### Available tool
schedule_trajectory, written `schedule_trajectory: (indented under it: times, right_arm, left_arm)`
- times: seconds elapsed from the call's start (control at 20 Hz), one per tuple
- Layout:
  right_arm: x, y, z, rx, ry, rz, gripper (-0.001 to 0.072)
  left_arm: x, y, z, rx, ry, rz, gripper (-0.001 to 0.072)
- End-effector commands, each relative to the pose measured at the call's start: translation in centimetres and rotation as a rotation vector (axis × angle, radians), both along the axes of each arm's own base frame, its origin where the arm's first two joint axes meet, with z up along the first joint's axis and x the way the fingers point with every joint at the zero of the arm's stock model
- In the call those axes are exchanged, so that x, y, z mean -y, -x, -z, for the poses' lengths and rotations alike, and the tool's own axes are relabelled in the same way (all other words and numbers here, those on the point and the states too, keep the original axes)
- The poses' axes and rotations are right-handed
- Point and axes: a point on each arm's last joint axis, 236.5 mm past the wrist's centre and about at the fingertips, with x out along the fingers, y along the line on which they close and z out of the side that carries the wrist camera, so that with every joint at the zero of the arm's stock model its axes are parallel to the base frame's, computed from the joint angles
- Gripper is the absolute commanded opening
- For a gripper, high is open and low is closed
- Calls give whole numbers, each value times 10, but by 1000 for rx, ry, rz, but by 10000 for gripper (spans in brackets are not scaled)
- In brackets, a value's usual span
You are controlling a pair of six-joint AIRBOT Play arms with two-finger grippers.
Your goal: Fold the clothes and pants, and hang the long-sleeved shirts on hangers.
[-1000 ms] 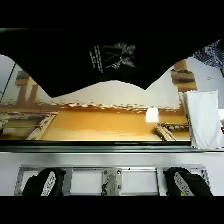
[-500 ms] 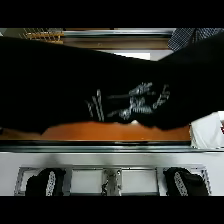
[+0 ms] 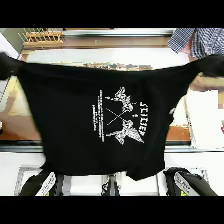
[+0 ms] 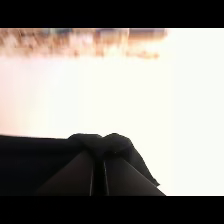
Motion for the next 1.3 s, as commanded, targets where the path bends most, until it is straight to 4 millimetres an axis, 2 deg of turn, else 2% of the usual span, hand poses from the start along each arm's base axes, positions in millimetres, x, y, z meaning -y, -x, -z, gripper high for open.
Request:
schedule_trajectory:
  times: [0.0,0.1,0.2,0.25,0.4,0.5,0.65,0.8,1.1,1.25]
  right_arm:
    - [-2,-40,125,-324,-9,-51,21]
    - [0,-65,172,-381,-6,-39,21]
    - [2,-87,202,-391,-14,-15,21]
    - [4,-96,211,-384,-21,7,21]
    - [12,-120,212,-312,-37,78,21]
    - [14,-125,204,-278,-35,89,21]
    - [26,-113,203,-300,33,113,20]
    - [26,-85,216,-344,58,112,19]
    - [15,-16,283,-529,52,94,21]
    - [5,-3,304,-562,30,91,22]
  left_arm:
    - [3,-57,140,-269,68,13,7]
    - [8,-83,189,-359,75,37,7]
    - [11,-105,217,-404,81,52,7]
    - [12,-115,223,-407,81,56,7]
    - [8,-138,230,-398,79,56,7]
    - [-1,-141,229,-393,81,40,7]
    - [-11,-130,237,-419,81,21,7]
    - [-11,-106,255,-430,68,7,7]
    - [0,-52,307,-527,70,-5,7]
    - [3,-33,328,-581,84,-12,7]
